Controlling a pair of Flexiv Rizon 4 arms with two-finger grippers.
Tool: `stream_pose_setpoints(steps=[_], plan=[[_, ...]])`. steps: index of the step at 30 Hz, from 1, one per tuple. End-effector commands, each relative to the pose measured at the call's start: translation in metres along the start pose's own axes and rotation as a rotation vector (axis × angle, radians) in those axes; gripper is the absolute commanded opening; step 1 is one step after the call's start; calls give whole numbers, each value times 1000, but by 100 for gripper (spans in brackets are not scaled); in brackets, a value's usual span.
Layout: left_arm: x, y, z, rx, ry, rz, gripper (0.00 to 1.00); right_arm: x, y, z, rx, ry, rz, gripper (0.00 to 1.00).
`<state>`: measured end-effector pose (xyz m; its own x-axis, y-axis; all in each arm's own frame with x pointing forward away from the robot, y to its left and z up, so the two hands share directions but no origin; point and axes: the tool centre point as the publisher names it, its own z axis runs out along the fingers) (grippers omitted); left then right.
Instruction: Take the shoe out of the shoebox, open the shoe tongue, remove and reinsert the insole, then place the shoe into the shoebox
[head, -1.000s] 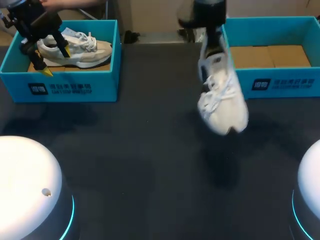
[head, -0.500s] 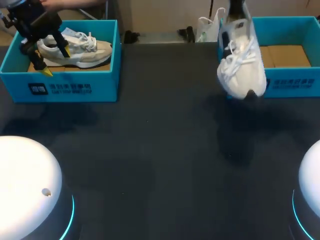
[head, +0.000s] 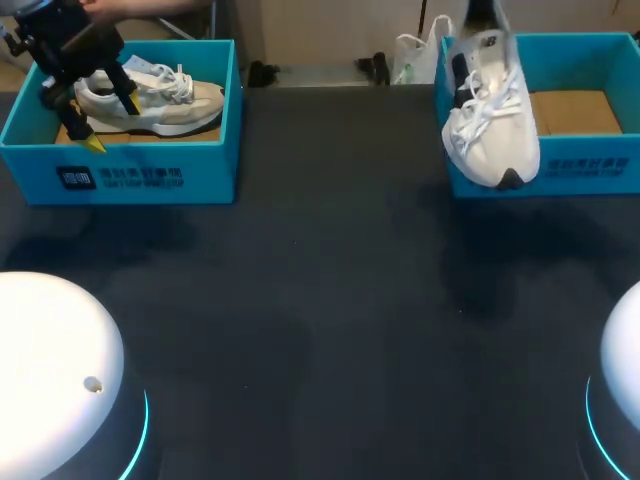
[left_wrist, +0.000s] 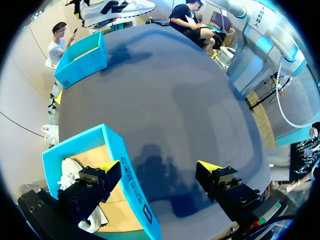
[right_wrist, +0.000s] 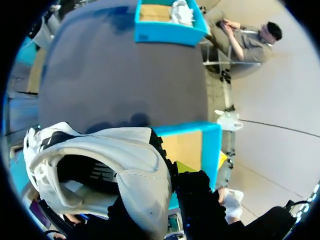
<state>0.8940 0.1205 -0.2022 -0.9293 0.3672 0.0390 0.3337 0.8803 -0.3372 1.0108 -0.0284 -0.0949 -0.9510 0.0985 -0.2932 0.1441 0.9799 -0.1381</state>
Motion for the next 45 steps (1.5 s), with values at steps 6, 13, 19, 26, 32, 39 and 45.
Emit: stream_pose_setpoints(steps=[6, 13, 19, 26, 32, 39, 45], plan=[[1, 0, 0, -3, -1, 1, 100, -87, -54, 8, 66, 34, 40, 0], [1, 0, 0, -3, -1, 1, 100, -135, -104, 14, 44, -9, 3, 0], [1, 0, 0, -3, -1, 1, 100, -164, -144, 26, 64, -10, -54, 0], [1, 0, 0, -3, -1, 1, 100, -179, -166, 46, 42, -4, -74, 0], [1, 0, 0, -3, -1, 1, 100, -179, -166, 46, 42, -4, -74, 0], [1, 0, 0, -3, -1, 1, 100, -186, -169, 62, 5, -9, -65, 0], [1, 0, 0, -3, -1, 1, 100, -205, -179, 102, -44, -31, -54, 0]])
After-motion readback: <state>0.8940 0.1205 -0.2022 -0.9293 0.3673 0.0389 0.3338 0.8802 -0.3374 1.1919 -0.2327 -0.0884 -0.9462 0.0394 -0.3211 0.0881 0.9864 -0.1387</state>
